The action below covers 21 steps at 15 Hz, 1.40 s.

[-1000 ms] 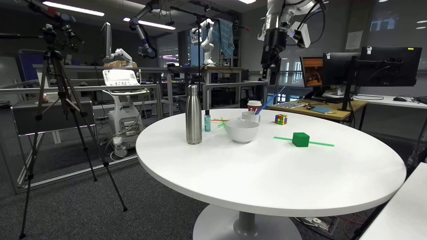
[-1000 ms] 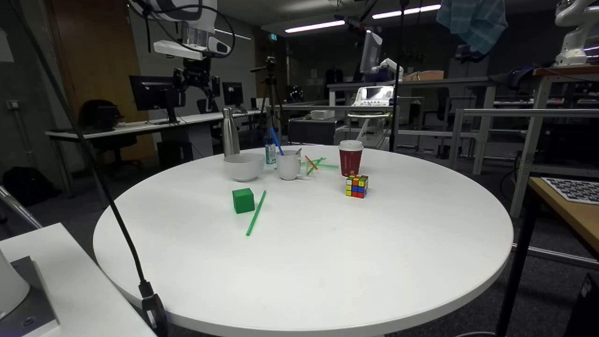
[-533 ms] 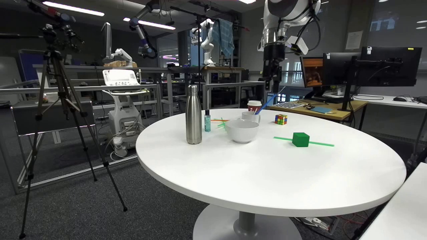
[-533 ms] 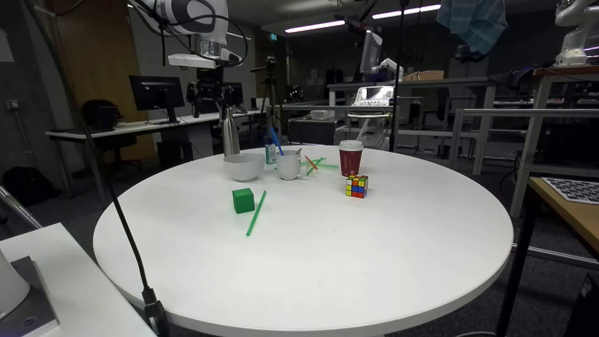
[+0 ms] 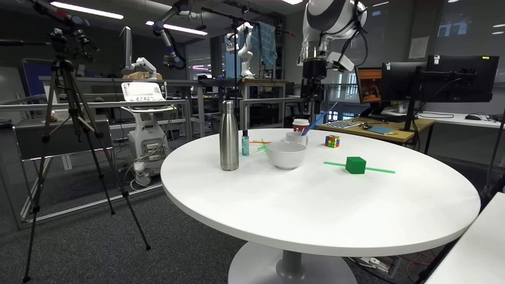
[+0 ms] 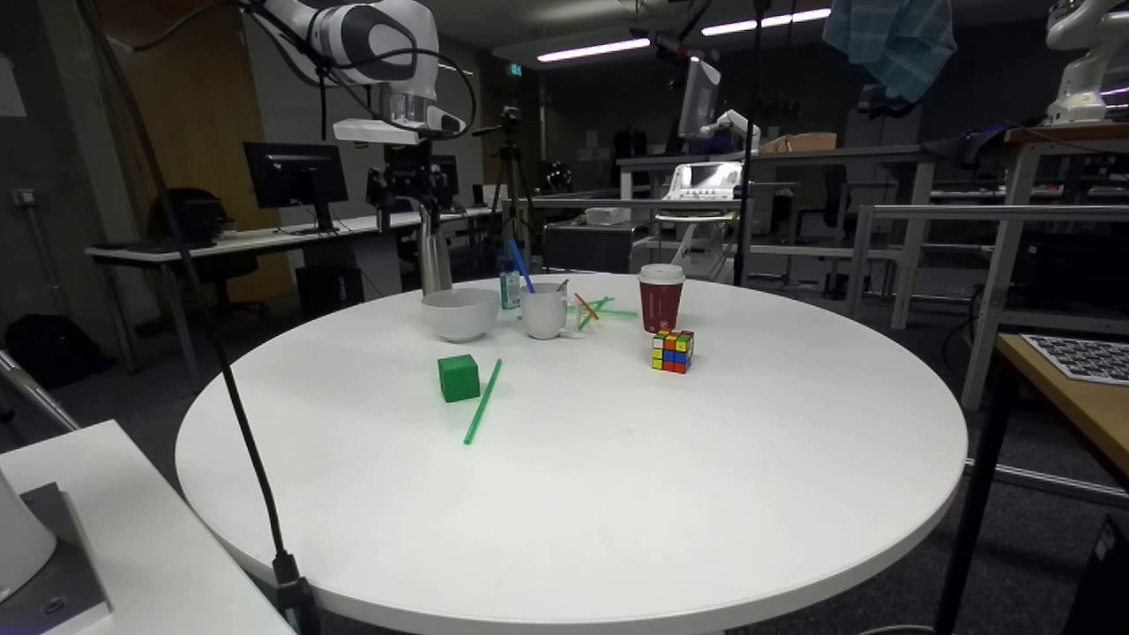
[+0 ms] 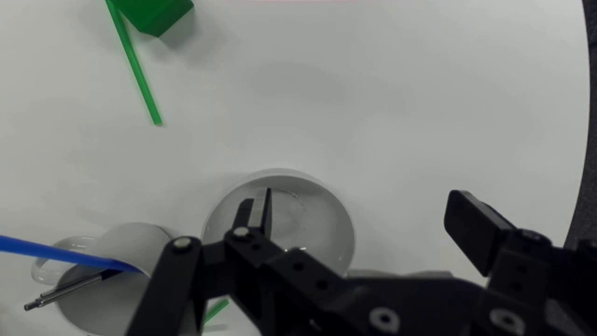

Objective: Move the bowl to the right

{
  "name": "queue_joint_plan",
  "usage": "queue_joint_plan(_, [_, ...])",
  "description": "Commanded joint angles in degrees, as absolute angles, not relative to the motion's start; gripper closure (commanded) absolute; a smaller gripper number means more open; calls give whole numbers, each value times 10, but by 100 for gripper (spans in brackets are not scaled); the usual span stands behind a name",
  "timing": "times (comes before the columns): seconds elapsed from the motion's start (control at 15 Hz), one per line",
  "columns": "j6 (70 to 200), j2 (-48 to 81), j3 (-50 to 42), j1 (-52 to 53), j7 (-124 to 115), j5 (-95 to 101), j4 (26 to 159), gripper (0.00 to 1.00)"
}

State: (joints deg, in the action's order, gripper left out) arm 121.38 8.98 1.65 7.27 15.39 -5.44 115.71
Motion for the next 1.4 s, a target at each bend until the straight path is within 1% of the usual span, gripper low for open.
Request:
queue_joint_plan(0.0, [1238, 128, 33, 56, 155, -65, 1111, 0])
queue_joint_plan(0.33, [1276, 165, 37, 40, 177, -83, 1088, 0])
queue_joint_plan(1.0, [1279, 216, 38, -15, 239, -97, 1072, 0])
queue_joint_plan(1.33, [1282, 245, 37, -18, 234, -78, 1052, 0])
